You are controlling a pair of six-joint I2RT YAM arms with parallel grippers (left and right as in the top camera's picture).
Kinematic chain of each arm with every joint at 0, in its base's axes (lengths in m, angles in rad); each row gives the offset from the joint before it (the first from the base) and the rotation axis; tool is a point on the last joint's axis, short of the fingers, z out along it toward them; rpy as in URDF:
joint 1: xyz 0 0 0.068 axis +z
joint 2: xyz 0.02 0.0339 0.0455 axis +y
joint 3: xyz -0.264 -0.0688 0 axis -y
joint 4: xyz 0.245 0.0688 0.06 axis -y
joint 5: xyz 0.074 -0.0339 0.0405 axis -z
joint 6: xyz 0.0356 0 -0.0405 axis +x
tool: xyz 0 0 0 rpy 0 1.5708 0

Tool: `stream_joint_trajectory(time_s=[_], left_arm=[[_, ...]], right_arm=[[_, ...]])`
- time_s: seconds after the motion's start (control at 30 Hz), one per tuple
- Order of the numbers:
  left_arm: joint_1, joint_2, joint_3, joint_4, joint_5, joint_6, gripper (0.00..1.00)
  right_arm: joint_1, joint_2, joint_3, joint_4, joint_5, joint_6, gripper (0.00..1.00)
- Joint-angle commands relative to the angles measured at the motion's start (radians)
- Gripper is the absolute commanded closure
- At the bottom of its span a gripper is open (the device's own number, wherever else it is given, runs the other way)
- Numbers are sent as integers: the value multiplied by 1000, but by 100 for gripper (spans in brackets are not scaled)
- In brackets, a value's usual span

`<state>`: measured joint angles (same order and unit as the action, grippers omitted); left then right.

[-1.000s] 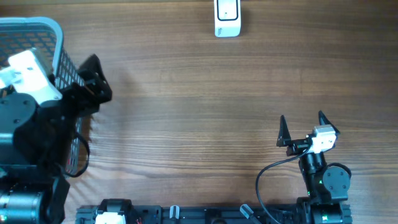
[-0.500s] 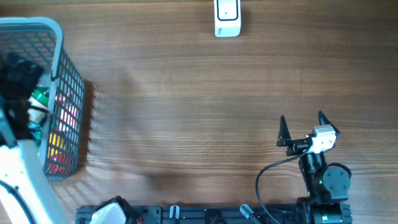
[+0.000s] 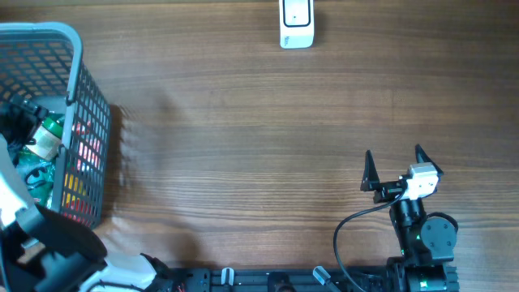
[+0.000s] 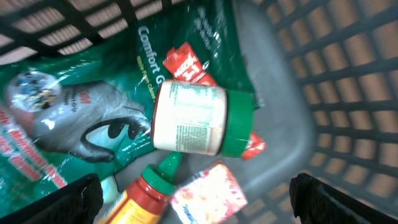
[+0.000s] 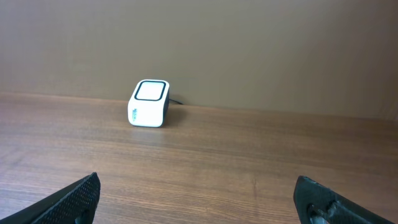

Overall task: Scan the item barcode
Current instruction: 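Grasp the white jar with green lid using the left gripper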

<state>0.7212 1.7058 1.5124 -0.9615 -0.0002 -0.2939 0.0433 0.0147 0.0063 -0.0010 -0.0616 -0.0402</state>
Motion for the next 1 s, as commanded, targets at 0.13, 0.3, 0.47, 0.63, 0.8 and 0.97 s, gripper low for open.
stream_joint_trajectory(time_s=[0.13, 0.3, 0.47, 0.63, 0.8, 0.97], left_arm=[[3, 132, 2, 43, 10, 109, 0], [3, 135, -9, 105, 8, 134, 0], [3, 144, -9, 128, 23, 135, 0], [3, 198, -9, 129, 65, 138, 0], [1, 260, -9, 132, 91, 160, 0], [-3, 310, -9, 139, 105, 160, 0]], right_arm=[[5, -5, -1, 2, 2, -12, 0], [5, -5, -1, 2, 2, -12, 0], [5, -5, -1, 2, 2, -12, 0], [5, -5, -1, 2, 2, -12, 0], [5, -5, -1, 2, 2, -12, 0], [5, -5, -1, 2, 2, -12, 0]])
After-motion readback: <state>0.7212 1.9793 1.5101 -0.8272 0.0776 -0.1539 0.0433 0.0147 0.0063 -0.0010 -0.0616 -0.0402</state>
